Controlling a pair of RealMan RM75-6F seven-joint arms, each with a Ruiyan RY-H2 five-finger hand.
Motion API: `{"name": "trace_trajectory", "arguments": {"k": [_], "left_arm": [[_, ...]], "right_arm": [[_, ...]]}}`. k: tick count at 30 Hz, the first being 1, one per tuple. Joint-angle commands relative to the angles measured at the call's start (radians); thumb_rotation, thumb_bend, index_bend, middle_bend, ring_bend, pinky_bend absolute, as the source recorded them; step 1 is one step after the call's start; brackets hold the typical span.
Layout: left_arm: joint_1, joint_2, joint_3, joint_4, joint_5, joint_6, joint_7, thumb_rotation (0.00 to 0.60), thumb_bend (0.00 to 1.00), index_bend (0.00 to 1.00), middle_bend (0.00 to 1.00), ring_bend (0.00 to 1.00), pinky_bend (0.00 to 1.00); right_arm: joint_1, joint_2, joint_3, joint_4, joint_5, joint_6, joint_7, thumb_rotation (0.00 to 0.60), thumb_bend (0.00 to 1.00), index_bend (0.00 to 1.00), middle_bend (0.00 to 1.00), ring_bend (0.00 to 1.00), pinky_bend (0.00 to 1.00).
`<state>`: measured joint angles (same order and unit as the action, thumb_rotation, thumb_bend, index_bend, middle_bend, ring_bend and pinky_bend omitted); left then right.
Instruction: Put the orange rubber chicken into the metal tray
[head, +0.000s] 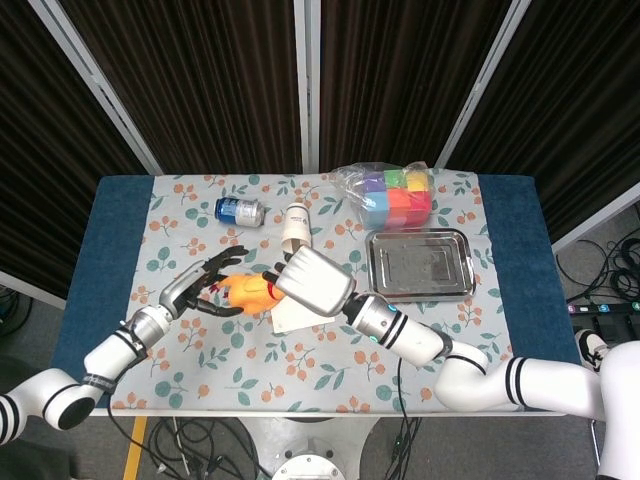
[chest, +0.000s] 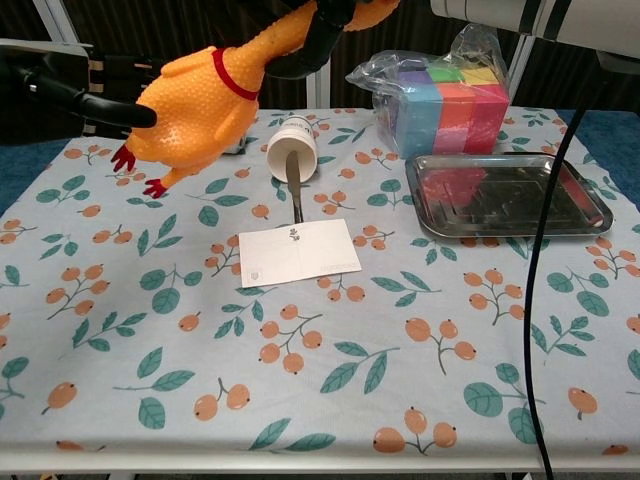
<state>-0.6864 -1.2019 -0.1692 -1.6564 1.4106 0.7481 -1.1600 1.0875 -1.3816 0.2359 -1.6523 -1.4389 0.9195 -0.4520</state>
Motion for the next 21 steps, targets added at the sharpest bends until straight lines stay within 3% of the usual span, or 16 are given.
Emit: {"name": "trace_trajectory", "arguments": {"k": [1, 11, 16, 21], "left_arm": [[0.015, -0.003, 0.002, 0.009, 0.006, 0.032, 0.022, 0.600, 0.15, 0.16, 0.06, 0.09, 0.26], [0.069, 0.027, 0.022, 0.035, -0.002, 0.120, 0.127, 0.600, 0.15, 0.16, 0.06, 0.09, 0.25], [0.112, 0.023, 0.036, 0.056, -0.015, 0.211, 0.321, 0.600, 0.14, 0.16, 0.06, 0.09, 0.25], [0.162, 0.014, 0.047, 0.049, -0.042, 0.297, 0.489, 0.600, 0.14, 0.16, 0.06, 0.09, 0.25]], "right_arm": [[-0.020, 0.020, -0.003, -0.013, -0.004, 0.018, 0.035, 0.600, 0.40, 0.91, 0.73, 0.68, 0.93], [-0.199, 0.175, -0.060, -0.062, -0.033, 0.168, 0.302, 0.600, 0.40, 0.91, 0.73, 0.68, 0.93], [-0.310, 0.216, -0.108, -0.005, -0.010, 0.209, 0.580, 0.600, 0.40, 0.91, 0.73, 0.68, 0.93], [-0.412, 0.205, -0.171, 0.128, -0.002, 0.212, 0.912, 0.600, 0.40, 0.91, 0.73, 0.68, 0.92]]}}
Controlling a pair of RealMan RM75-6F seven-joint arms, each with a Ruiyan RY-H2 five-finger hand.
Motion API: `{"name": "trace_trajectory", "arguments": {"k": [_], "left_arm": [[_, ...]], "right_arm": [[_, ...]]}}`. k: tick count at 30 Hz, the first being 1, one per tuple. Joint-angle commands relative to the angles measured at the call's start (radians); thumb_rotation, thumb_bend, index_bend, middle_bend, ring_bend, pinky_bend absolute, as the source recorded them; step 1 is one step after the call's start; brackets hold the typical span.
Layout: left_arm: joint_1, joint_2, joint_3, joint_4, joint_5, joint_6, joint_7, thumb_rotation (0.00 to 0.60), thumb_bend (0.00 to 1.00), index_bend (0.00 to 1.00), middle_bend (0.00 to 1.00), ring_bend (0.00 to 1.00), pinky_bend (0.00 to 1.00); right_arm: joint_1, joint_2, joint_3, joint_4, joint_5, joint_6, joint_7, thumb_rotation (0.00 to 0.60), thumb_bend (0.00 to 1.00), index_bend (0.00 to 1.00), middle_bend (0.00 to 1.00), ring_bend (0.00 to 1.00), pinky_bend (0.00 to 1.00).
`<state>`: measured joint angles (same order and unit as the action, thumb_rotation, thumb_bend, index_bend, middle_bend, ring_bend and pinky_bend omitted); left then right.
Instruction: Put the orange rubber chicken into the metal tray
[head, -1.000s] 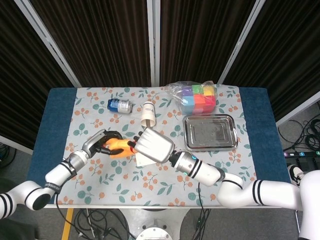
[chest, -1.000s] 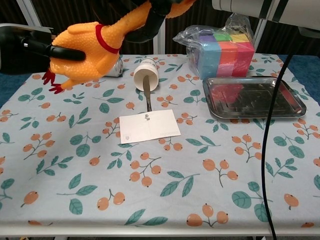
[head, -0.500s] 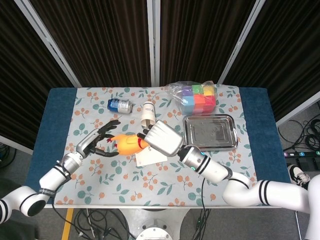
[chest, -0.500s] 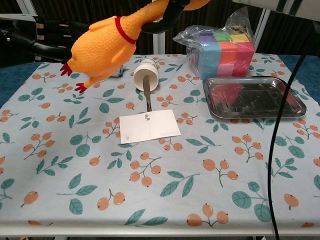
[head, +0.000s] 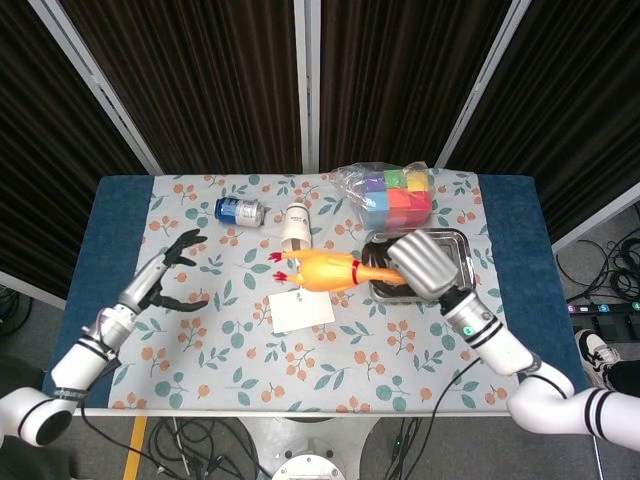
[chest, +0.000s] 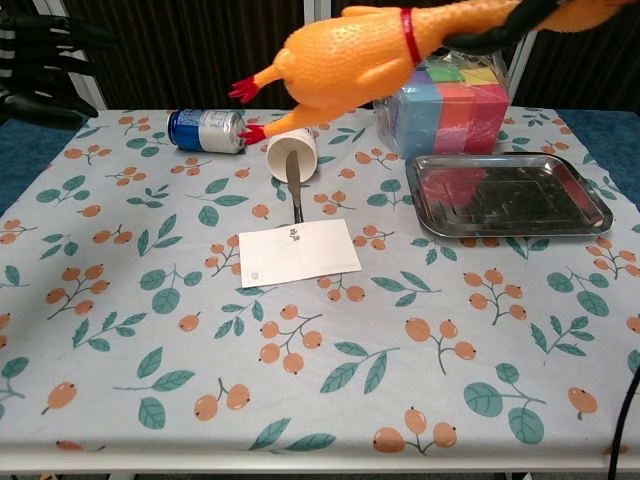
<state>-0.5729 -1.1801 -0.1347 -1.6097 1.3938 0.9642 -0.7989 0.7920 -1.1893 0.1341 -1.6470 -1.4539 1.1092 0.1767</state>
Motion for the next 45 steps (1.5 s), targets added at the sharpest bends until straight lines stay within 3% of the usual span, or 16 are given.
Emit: {"name": "trace_trajectory", "arguments": {"k": [1, 8, 15, 24, 31, 37, 41, 44, 45], "left_arm": [[0.058, -0.012, 0.014, 0.002, -0.031, 0.095, 0.153, 0.600, 0.14, 0.16, 0.06, 0.09, 0.25], [0.106, -0.035, 0.014, -0.006, -0.084, 0.149, 0.252, 0.600, 0.14, 0.17, 0.07, 0.09, 0.25], [0.126, -0.032, 0.014, -0.026, -0.113, 0.141, 0.290, 0.600, 0.13, 0.17, 0.07, 0.09, 0.25], [0.133, -0.031, -0.003, -0.028, -0.126, 0.126, 0.289, 0.600, 0.13, 0.17, 0.07, 0.09, 0.25], [0.141, -0.026, -0.008, -0.037, -0.128, 0.119, 0.293, 0.600, 0.13, 0.17, 0.07, 0.09, 0.25], [0.135, -0.020, -0.008, -0.051, -0.130, 0.092, 0.306, 0.600, 0.13, 0.17, 0.07, 0.09, 0.25], [0.138, -0.014, -0.012, -0.059, -0.137, 0.087, 0.308, 0.600, 0.12, 0.17, 0.07, 0.09, 0.25], [0.142, -0.011, -0.013, -0.061, -0.140, 0.083, 0.301, 0.600, 0.12, 0.17, 0.07, 0.09, 0.25], [0.143, -0.011, -0.013, -0.060, -0.140, 0.080, 0.299, 0.600, 0.12, 0.17, 0.07, 0.09, 0.25]], "right_arm": [[-0.130, 0.002, -0.080, 0.157, 0.011, 0.018, 0.331, 0.600, 0.40, 0.91, 0.73, 0.68, 0.92], [-0.190, -0.123, -0.145, 0.428, -0.015, -0.036, 0.547, 0.600, 0.40, 0.91, 0.73, 0.68, 0.86], [-0.211, -0.260, -0.157, 0.682, -0.037, -0.063, 0.671, 0.600, 0.40, 0.90, 0.73, 0.68, 0.86], [-0.214, -0.359, -0.129, 0.846, -0.039, -0.069, 0.775, 0.600, 0.40, 0.90, 0.73, 0.67, 0.83], [-0.211, -0.373, -0.106, 0.887, -0.041, -0.066, 0.906, 0.600, 0.40, 0.89, 0.73, 0.67, 0.82], [-0.190, -0.420, -0.096, 0.965, -0.039, -0.108, 0.936, 0.600, 0.37, 0.88, 0.73, 0.66, 0.78], [-0.178, -0.453, -0.107, 1.034, -0.049, -0.144, 0.925, 0.600, 0.32, 0.80, 0.69, 0.58, 0.65], [-0.170, -0.474, -0.117, 1.079, -0.059, -0.165, 0.917, 0.600, 0.20, 0.63, 0.58, 0.45, 0.50], [-0.167, -0.480, -0.121, 1.092, -0.063, -0.174, 0.917, 0.600, 0.15, 0.53, 0.51, 0.39, 0.44]]}}
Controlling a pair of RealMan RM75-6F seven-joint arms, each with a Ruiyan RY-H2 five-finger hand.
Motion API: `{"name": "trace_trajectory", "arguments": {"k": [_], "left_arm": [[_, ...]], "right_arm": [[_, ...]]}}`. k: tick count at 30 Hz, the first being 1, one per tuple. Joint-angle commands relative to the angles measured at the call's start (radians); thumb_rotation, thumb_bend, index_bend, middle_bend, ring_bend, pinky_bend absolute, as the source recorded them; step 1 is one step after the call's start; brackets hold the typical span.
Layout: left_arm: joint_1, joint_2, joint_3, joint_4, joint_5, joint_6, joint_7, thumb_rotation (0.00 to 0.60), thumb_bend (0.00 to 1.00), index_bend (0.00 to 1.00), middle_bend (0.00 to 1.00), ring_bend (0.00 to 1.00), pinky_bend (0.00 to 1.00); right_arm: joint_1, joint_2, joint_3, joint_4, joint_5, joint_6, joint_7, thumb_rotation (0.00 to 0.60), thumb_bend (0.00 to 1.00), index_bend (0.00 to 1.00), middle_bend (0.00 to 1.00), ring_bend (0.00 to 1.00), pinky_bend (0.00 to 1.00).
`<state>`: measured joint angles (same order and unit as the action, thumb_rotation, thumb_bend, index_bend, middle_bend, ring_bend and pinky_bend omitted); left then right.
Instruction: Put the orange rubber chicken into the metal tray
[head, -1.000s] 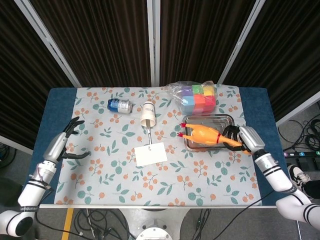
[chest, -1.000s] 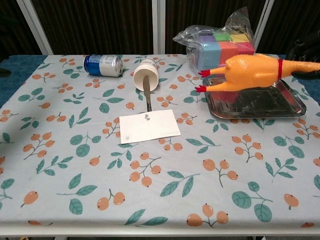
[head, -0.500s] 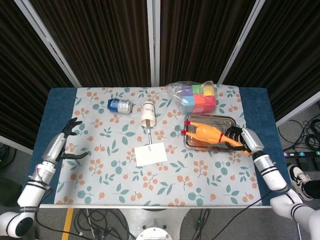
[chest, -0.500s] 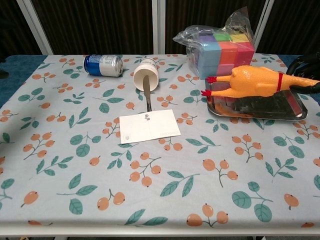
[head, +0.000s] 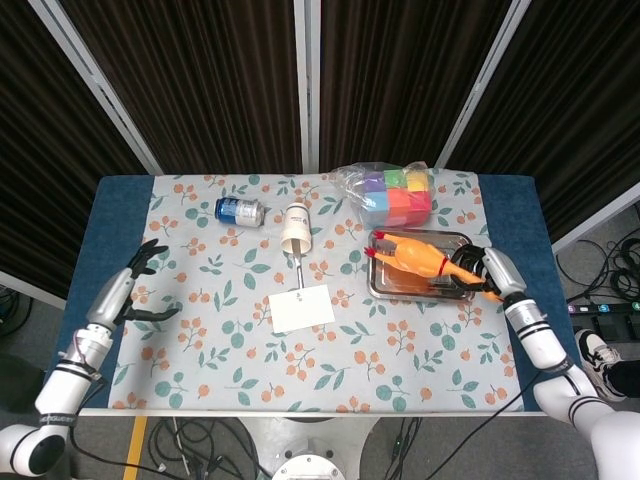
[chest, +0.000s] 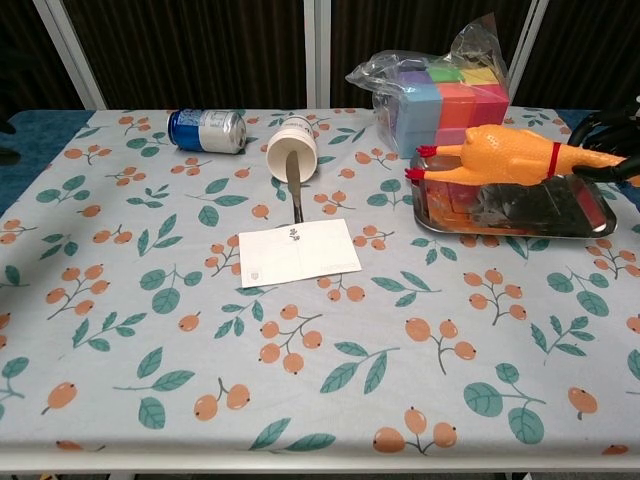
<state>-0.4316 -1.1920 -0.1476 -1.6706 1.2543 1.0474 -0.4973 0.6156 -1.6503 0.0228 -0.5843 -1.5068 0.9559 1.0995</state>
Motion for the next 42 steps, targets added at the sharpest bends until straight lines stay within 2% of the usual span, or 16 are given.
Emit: {"name": "trace_trajectory", "arguments": {"k": [1, 5, 9, 12, 15, 20, 22, 24, 27, 30, 32, 36, 42], "left_arm": [[0.002, 0.001, 0.000, 0.002, 0.000, -0.004, -0.002, 0.600, 0.12, 0.17, 0.07, 0.09, 0.25], [0.005, 0.001, 0.000, 0.003, 0.001, -0.008, -0.003, 0.600, 0.12, 0.17, 0.07, 0.09, 0.25], [0.009, 0.003, -0.001, 0.005, 0.006, -0.007, -0.005, 0.600, 0.12, 0.17, 0.07, 0.09, 0.25], [0.013, 0.002, 0.000, 0.007, 0.010, -0.003, -0.001, 0.600, 0.12, 0.17, 0.07, 0.09, 0.25], [0.012, -0.001, 0.001, 0.012, 0.012, -0.004, 0.011, 0.600, 0.12, 0.17, 0.07, 0.09, 0.25], [0.021, 0.003, 0.000, 0.018, 0.015, 0.026, 0.062, 0.600, 0.13, 0.17, 0.07, 0.09, 0.25], [0.033, 0.008, -0.003, 0.021, 0.008, 0.057, 0.106, 0.600, 0.13, 0.17, 0.07, 0.09, 0.25], [0.047, 0.015, 0.000, 0.023, 0.002, 0.092, 0.165, 0.600, 0.12, 0.17, 0.07, 0.09, 0.25], [0.073, 0.026, 0.014, 0.024, -0.003, 0.142, 0.266, 0.600, 0.12, 0.17, 0.07, 0.09, 0.24], [0.112, 0.016, 0.034, 0.044, 0.019, 0.229, 0.368, 0.600, 0.12, 0.17, 0.07, 0.09, 0.24], [0.140, 0.008, 0.051, 0.058, 0.031, 0.281, 0.438, 0.600, 0.12, 0.17, 0.07, 0.09, 0.24], [0.203, 0.004, 0.094, 0.043, 0.039, 0.356, 0.543, 0.600, 0.13, 0.17, 0.07, 0.09, 0.23], [0.295, -0.062, 0.128, 0.051, 0.066, 0.508, 0.697, 0.600, 0.13, 0.17, 0.07, 0.09, 0.22]], "right_arm": [[0.012, -0.024, -0.011, 0.037, -0.011, -0.026, -0.006, 0.600, 0.12, 0.48, 0.48, 0.36, 0.41], [0.017, -0.034, -0.012, 0.057, -0.013, -0.039, -0.010, 0.600, 0.01, 0.17, 0.28, 0.18, 0.27], [0.018, -0.032, -0.011, 0.063, -0.012, -0.044, -0.029, 0.600, 0.00, 0.00, 0.15, 0.06, 0.19], [0.020, -0.016, -0.017, 0.056, -0.020, -0.047, -0.054, 0.600, 0.00, 0.00, 0.07, 0.01, 0.13], [0.023, 0.008, -0.023, 0.033, -0.024, -0.059, -0.085, 0.600, 0.00, 0.00, 0.01, 0.00, 0.06], [0.003, 0.074, -0.012, -0.055, -0.025, 0.011, -0.147, 0.600, 0.00, 0.00, 0.00, 0.00, 0.04], [-0.021, 0.131, -0.005, -0.128, -0.024, 0.070, -0.207, 0.600, 0.00, 0.00, 0.03, 0.00, 0.04], [-0.057, 0.200, 0.006, -0.223, -0.012, 0.133, -0.311, 0.600, 0.01, 0.00, 0.10, 0.01, 0.07], [-0.124, 0.312, 0.013, -0.400, 0.014, 0.215, -0.486, 0.600, 0.12, 0.01, 0.21, 0.08, 0.14], [-0.205, 0.422, 0.004, -0.594, 0.041, 0.293, -0.623, 0.600, 0.18, 0.05, 0.26, 0.13, 0.18], [-0.255, 0.473, -0.004, -0.693, 0.054, 0.345, -0.681, 0.600, 0.19, 0.06, 0.25, 0.11, 0.18], [-0.357, 0.541, -0.039, -0.833, 0.054, 0.446, -0.786, 0.600, 0.18, 0.02, 0.15, 0.00, 0.15], [-0.453, 0.539, -0.083, -0.884, 0.001, 0.545, -0.823, 0.600, 0.19, 0.00, 0.13, 0.00, 0.13]]}}
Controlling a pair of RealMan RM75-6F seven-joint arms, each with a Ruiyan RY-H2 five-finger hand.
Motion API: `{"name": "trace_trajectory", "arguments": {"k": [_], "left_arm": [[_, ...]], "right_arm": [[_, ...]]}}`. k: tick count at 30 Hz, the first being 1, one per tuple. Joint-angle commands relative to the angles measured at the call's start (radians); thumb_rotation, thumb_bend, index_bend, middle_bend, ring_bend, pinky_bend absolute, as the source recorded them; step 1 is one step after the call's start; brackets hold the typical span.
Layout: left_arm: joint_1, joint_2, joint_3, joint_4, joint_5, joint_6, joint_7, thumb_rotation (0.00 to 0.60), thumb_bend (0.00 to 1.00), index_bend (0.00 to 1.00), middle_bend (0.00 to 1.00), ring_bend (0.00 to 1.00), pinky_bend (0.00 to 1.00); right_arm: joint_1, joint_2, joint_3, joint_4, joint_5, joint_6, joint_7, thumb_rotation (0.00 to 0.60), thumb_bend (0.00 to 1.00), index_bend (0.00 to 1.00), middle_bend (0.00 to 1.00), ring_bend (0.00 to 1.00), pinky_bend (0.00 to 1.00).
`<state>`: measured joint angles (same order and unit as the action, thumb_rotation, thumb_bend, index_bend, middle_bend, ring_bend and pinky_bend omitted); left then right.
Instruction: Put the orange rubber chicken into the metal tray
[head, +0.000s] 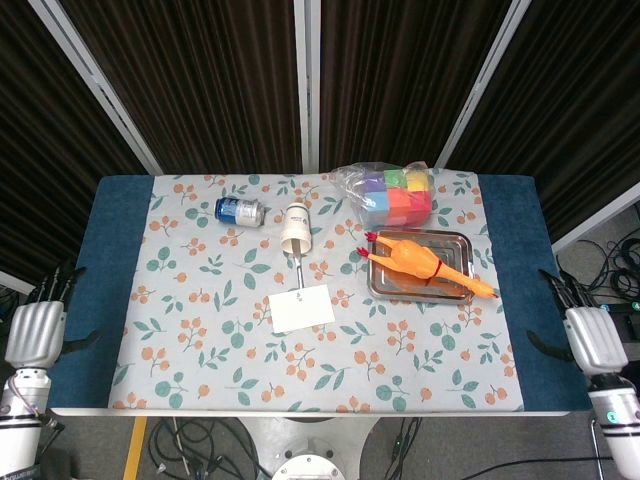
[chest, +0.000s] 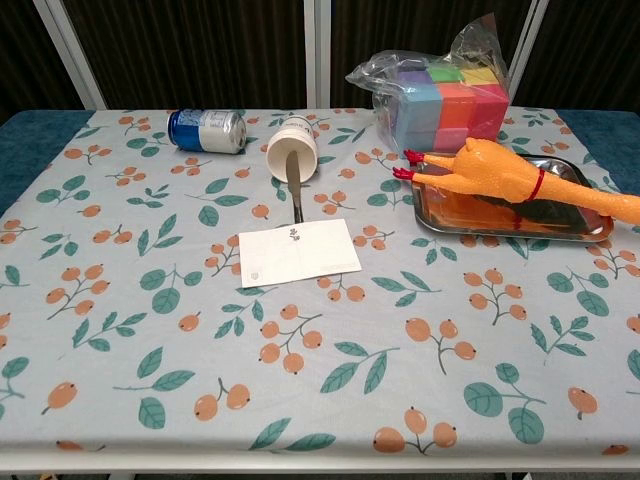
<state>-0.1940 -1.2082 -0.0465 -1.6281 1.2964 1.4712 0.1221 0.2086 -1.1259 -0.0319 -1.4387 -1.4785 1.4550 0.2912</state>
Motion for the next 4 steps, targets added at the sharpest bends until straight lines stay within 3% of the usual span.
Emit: {"name": "trace_trajectory", "arguments": {"k": [1, 4], "left_arm": [[0.068, -0.055, 0.031, 0.010, 0.034, 0.102, 0.087, 0.600, 0.13, 0.17, 0.07, 0.09, 0.21], [0.099, -0.073, 0.058, 0.009, 0.082, 0.142, 0.098, 0.600, 0.13, 0.17, 0.07, 0.09, 0.21]], "right_arm": [[-0.057, 0.012, -0.032, -0.033, -0.033, 0.058, -0.013, 0.600, 0.19, 0.00, 0.13, 0.00, 0.13], [-0.086, 0.012, -0.037, -0.047, -0.045, 0.083, -0.013, 0.600, 0.19, 0.00, 0.14, 0.00, 0.13]]}}
